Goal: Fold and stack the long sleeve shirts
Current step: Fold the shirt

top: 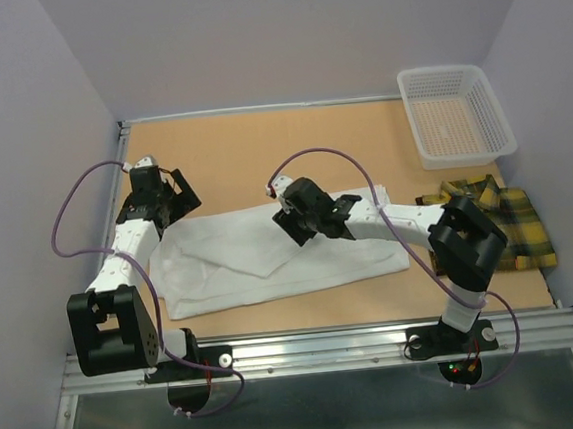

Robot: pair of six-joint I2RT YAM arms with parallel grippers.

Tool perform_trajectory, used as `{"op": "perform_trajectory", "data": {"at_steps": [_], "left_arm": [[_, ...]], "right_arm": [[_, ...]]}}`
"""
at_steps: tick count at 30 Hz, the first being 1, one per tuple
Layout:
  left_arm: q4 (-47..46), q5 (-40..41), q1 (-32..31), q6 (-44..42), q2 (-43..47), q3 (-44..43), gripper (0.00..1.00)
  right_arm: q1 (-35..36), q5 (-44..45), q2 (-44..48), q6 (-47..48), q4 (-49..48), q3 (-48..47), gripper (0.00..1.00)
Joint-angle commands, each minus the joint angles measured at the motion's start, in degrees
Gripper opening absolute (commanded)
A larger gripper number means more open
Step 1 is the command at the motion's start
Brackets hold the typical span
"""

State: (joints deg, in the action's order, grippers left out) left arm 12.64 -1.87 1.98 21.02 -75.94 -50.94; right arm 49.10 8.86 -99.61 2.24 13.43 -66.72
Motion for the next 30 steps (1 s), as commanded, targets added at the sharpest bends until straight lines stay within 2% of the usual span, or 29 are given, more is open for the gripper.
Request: {"op": "perform_trajectory", "data": {"at_steps": [1, 5, 10, 16, 18, 19, 22, 25, 30], "left_arm": [[-4.3, 4.6, 0.1, -1.8, 0.6, 1.6, 0.97], [-6.1, 4.8, 0.2, -2.2, -0.8, 2.8, 0.97], [-6.5, 4.4, 0.3, -2.6, -2.9, 2.7, 0.97], [-6.9, 3.9, 0.4, -2.6, -3.7, 2.3, 0.97], [-6.8, 3.7, 0.4, -2.6, -3.9, 2.2, 0.97], [-6.8, 3.7, 0.4, -2.6, -3.9, 2.2, 0.97], [-6.7, 3.9, 0.6, -2.8, -4.2, 2.2, 0.97], [-6.7, 3.8, 0.7, -2.7, -4.3, 2.2, 0.97], [-6.4, 4.2, 0.7, -2.9, -4.2, 2.0, 0.97]], "right_arm": [[1.5, 9.1, -4.0, 1.6, -1.5, -5.1, 0.61], [2.0, 16.4, -7.6, 2.2, -1.3, -6.7, 0.61], [2.3, 18.0, -10.5, 2.5, -1.2, -7.6, 0.60], [2.8, 18.8, -11.7, 3.8, -0.9, -7.4, 0.51], [3.0, 19.0, -11.5, 3.8, -0.6, -7.1, 0.41], [3.0, 19.1, -11.0, 3.7, -0.5, -7.1, 0.30], [3.1, 18.7, -9.3, 3.5, 0.9, -7.9, 0.11], [3.2, 17.3, -7.8, 2.1, 3.7, -10.0, 0.02], [3.2, 11.8, -3.8, -6.3, 14.5, -17.6, 0.01]]}}
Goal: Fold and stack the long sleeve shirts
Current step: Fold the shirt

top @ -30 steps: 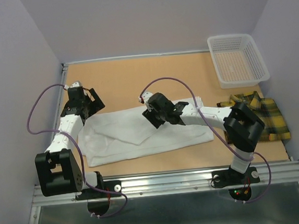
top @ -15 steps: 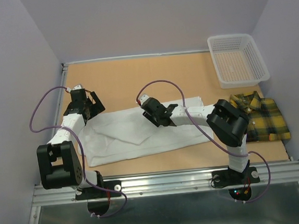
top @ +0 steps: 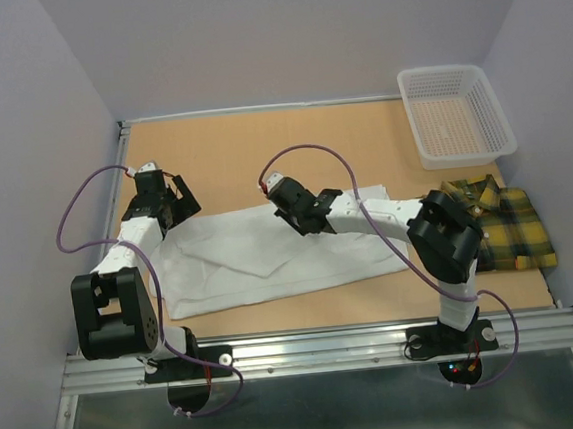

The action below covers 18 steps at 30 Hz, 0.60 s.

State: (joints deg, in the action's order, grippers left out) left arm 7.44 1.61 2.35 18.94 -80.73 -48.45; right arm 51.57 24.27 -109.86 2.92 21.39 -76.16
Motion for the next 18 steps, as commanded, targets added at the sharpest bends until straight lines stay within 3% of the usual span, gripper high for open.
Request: {"op": "perform_trajectory", "data": {"at_steps": [1, 13, 18], "left_arm": [[-1.2, 0.7, 0.5, -0.9, 0.6, -0.5, 0.97], [-1.3, 0.9, 0.6, -2.2, 1.4, -0.3, 0.97], [-1.2, 0.6, 0.6, -2.9, 1.3, -0.2, 0.97]], "right_arm": [[0.7, -4.4, 7.1, -8.4, 9.3, -9.1, 0.01], [0.7, -14.0, 7.0, -25.6, 28.4, -26.7, 0.01], [0.0, -10.3, 7.7, -29.0, 33.3, -32.0, 0.01]]}}
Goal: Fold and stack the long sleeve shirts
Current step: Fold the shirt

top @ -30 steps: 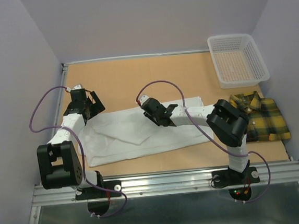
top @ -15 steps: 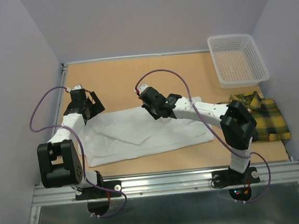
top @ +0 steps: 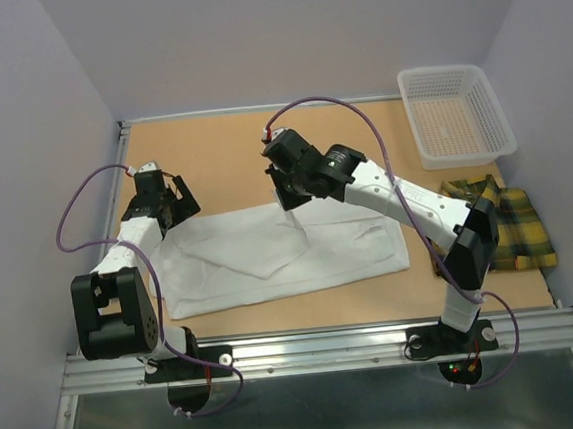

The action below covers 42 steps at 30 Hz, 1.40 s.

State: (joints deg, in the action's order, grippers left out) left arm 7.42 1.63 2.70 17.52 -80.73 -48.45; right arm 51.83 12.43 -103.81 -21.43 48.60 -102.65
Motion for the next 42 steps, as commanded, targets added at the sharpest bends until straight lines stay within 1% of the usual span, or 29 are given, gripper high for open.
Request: {"op": "perform_trajectory", "data": {"at_steps": [1, 3, 5, 9, 14, 19, 21, 23, 27, 31, 37, 40, 42], "left_arm": [[-1.2, 0.4, 0.1, -1.4, 1.4, -0.2, 0.97], [-1.2, 0.0, 0.2, -1.6, 1.3, -0.2, 0.97], [-1.1, -0.3, 0.2, -1.8, 1.4, -0.2, 0.97], [-1.4, -1.1, 0.2, -2.6, 1.5, 0.1, 0.97], [-1.4, -1.4, 0.2, -2.9, 1.2, 0.2, 0.97], [-1.0, -0.8, 0.1, -2.7, 0.7, 0.0, 0.97], [-0.7, -0.1, 0.2, -2.6, 0.3, -0.2, 0.97], [-0.7, -0.2, 0.2, -2.6, 0.1, -0.1, 0.97], [-0.6, -0.3, 0.2, -2.6, 0.0, 0.0, 0.97], [-0.7, -1.1, 0.2, -2.8, -0.5, 0.0, 0.97], [-0.7, -1.4, 0.2, -3.3, -1.0, -0.1, 0.97], [-0.8, -3.3, 0.2, -3.5, -0.8, -0.2, 0.97], [-1.2, -4.2, 0.1, -3.5, -0.6, 0.0, 0.97]], "right_arm": [[-0.7, 2.7, 1.8, -4.8, 6.7, -5.5, 0.01], [-3.0, 4.7, 2.5, -5.5, 7.5, -3.1, 0.01], [-5.9, 4.5, 3.7, -6.6, 7.3, -0.7, 0.01], [-9.3, 3.1, 4.9, -7.9, 6.9, 4.8, 0.01], [-12.2, 1.4, 5.9, -9.3, 4.7, 11.9, 0.01], [-13.2, 4.8, 7.3, -9.4, 1.2, 18.1, 0.01], [-14.6, 4.9, 7.0, -9.0, 0.1, 20.1, 0.01], [-15.6, 7.1, 6.1, -7.8, -2.8, 22.6, 0.01], [-16.5, 9.8, 4.8, -5.4, -5.7, 24.4, 0.01], [-17.6, 12.3, 2.2, -1.2, -8.4, 23.3, 0.02], [-18.6, 12.3, -1.5, 2.9, -10.5, 21.3, 0.04], [-19.0, 12.5, -2.7, 2.4, -10.5, 22.0, 0.06], [-19.7, 13.2, -3.0, 1.7, -10.8, 22.8, 0.12]]}}
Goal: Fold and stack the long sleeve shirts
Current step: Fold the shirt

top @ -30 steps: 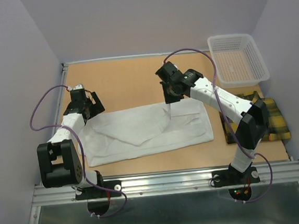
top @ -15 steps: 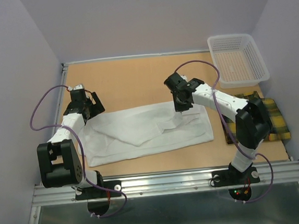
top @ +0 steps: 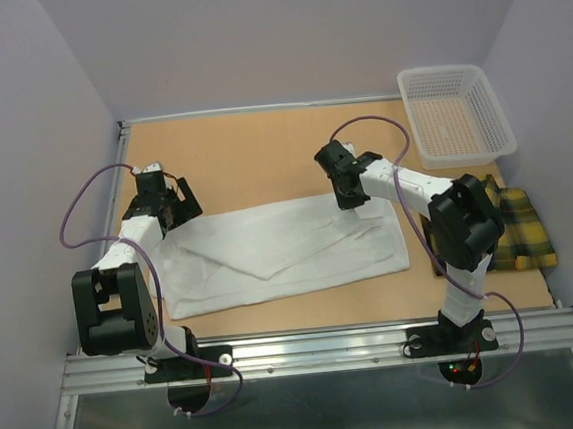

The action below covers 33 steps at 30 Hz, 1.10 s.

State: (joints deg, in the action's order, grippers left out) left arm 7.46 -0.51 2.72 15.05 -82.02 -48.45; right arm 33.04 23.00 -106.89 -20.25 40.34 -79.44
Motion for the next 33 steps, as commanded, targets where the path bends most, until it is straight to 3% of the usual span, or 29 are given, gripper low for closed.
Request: {"op": "perform_trajectory", "data": {"at_steps": [1, 3, 9, 12, 17, 20, 27, 33], "left_arm": [[-1.4, -3.3, 0.2, -0.9, 1.2, 0.1, 0.97], [-2.0, -4.9, 0.2, -0.4, 2.3, 0.5, 0.97], [1.0, -6.7, 0.1, 3.6, 10.7, -0.2, 0.98], [2.8, -8.6, 0.1, 6.9, 13.9, -0.1, 0.98], [3.8, -11.4, -1.0, 10.5, 17.7, 4.1, 0.98], [3.4, -11.5, -1.9, 11.8, 17.0, 5.9, 0.95], [0.3, -10.6, -2.5, 14.2, 12.9, 10.6, 0.77], [0.4, -4.6, -2.5, 16.9, 10.0, 13.3, 0.69]], "right_arm": [[-1.1, 4.1, 0.1, 0.0, -2.8, 0.3, 0.18], [-1.8, 5.6, 0.3, 0.2, -2.9, 0.3, 0.33], [-2.0, 5.7, 5.4, 0.7, -2.9, -1.1, 0.55], [-2.0, 4.6, 9.3, 0.7, -2.9, -1.3, 0.60], [-2.0, -8.1, 14.7, -0.5, -5.7, 0.0, 0.60], [-2.0, -16.2, 17.9, -3.9, -10.7, 6.6, 0.59], [-2.0, -33.1, 25.9, -12.2, -33.6, 25.1, 0.51], [-2.1, -33.5, 25.2, -12.9, -39.8, 32.8, 0.50]]}}
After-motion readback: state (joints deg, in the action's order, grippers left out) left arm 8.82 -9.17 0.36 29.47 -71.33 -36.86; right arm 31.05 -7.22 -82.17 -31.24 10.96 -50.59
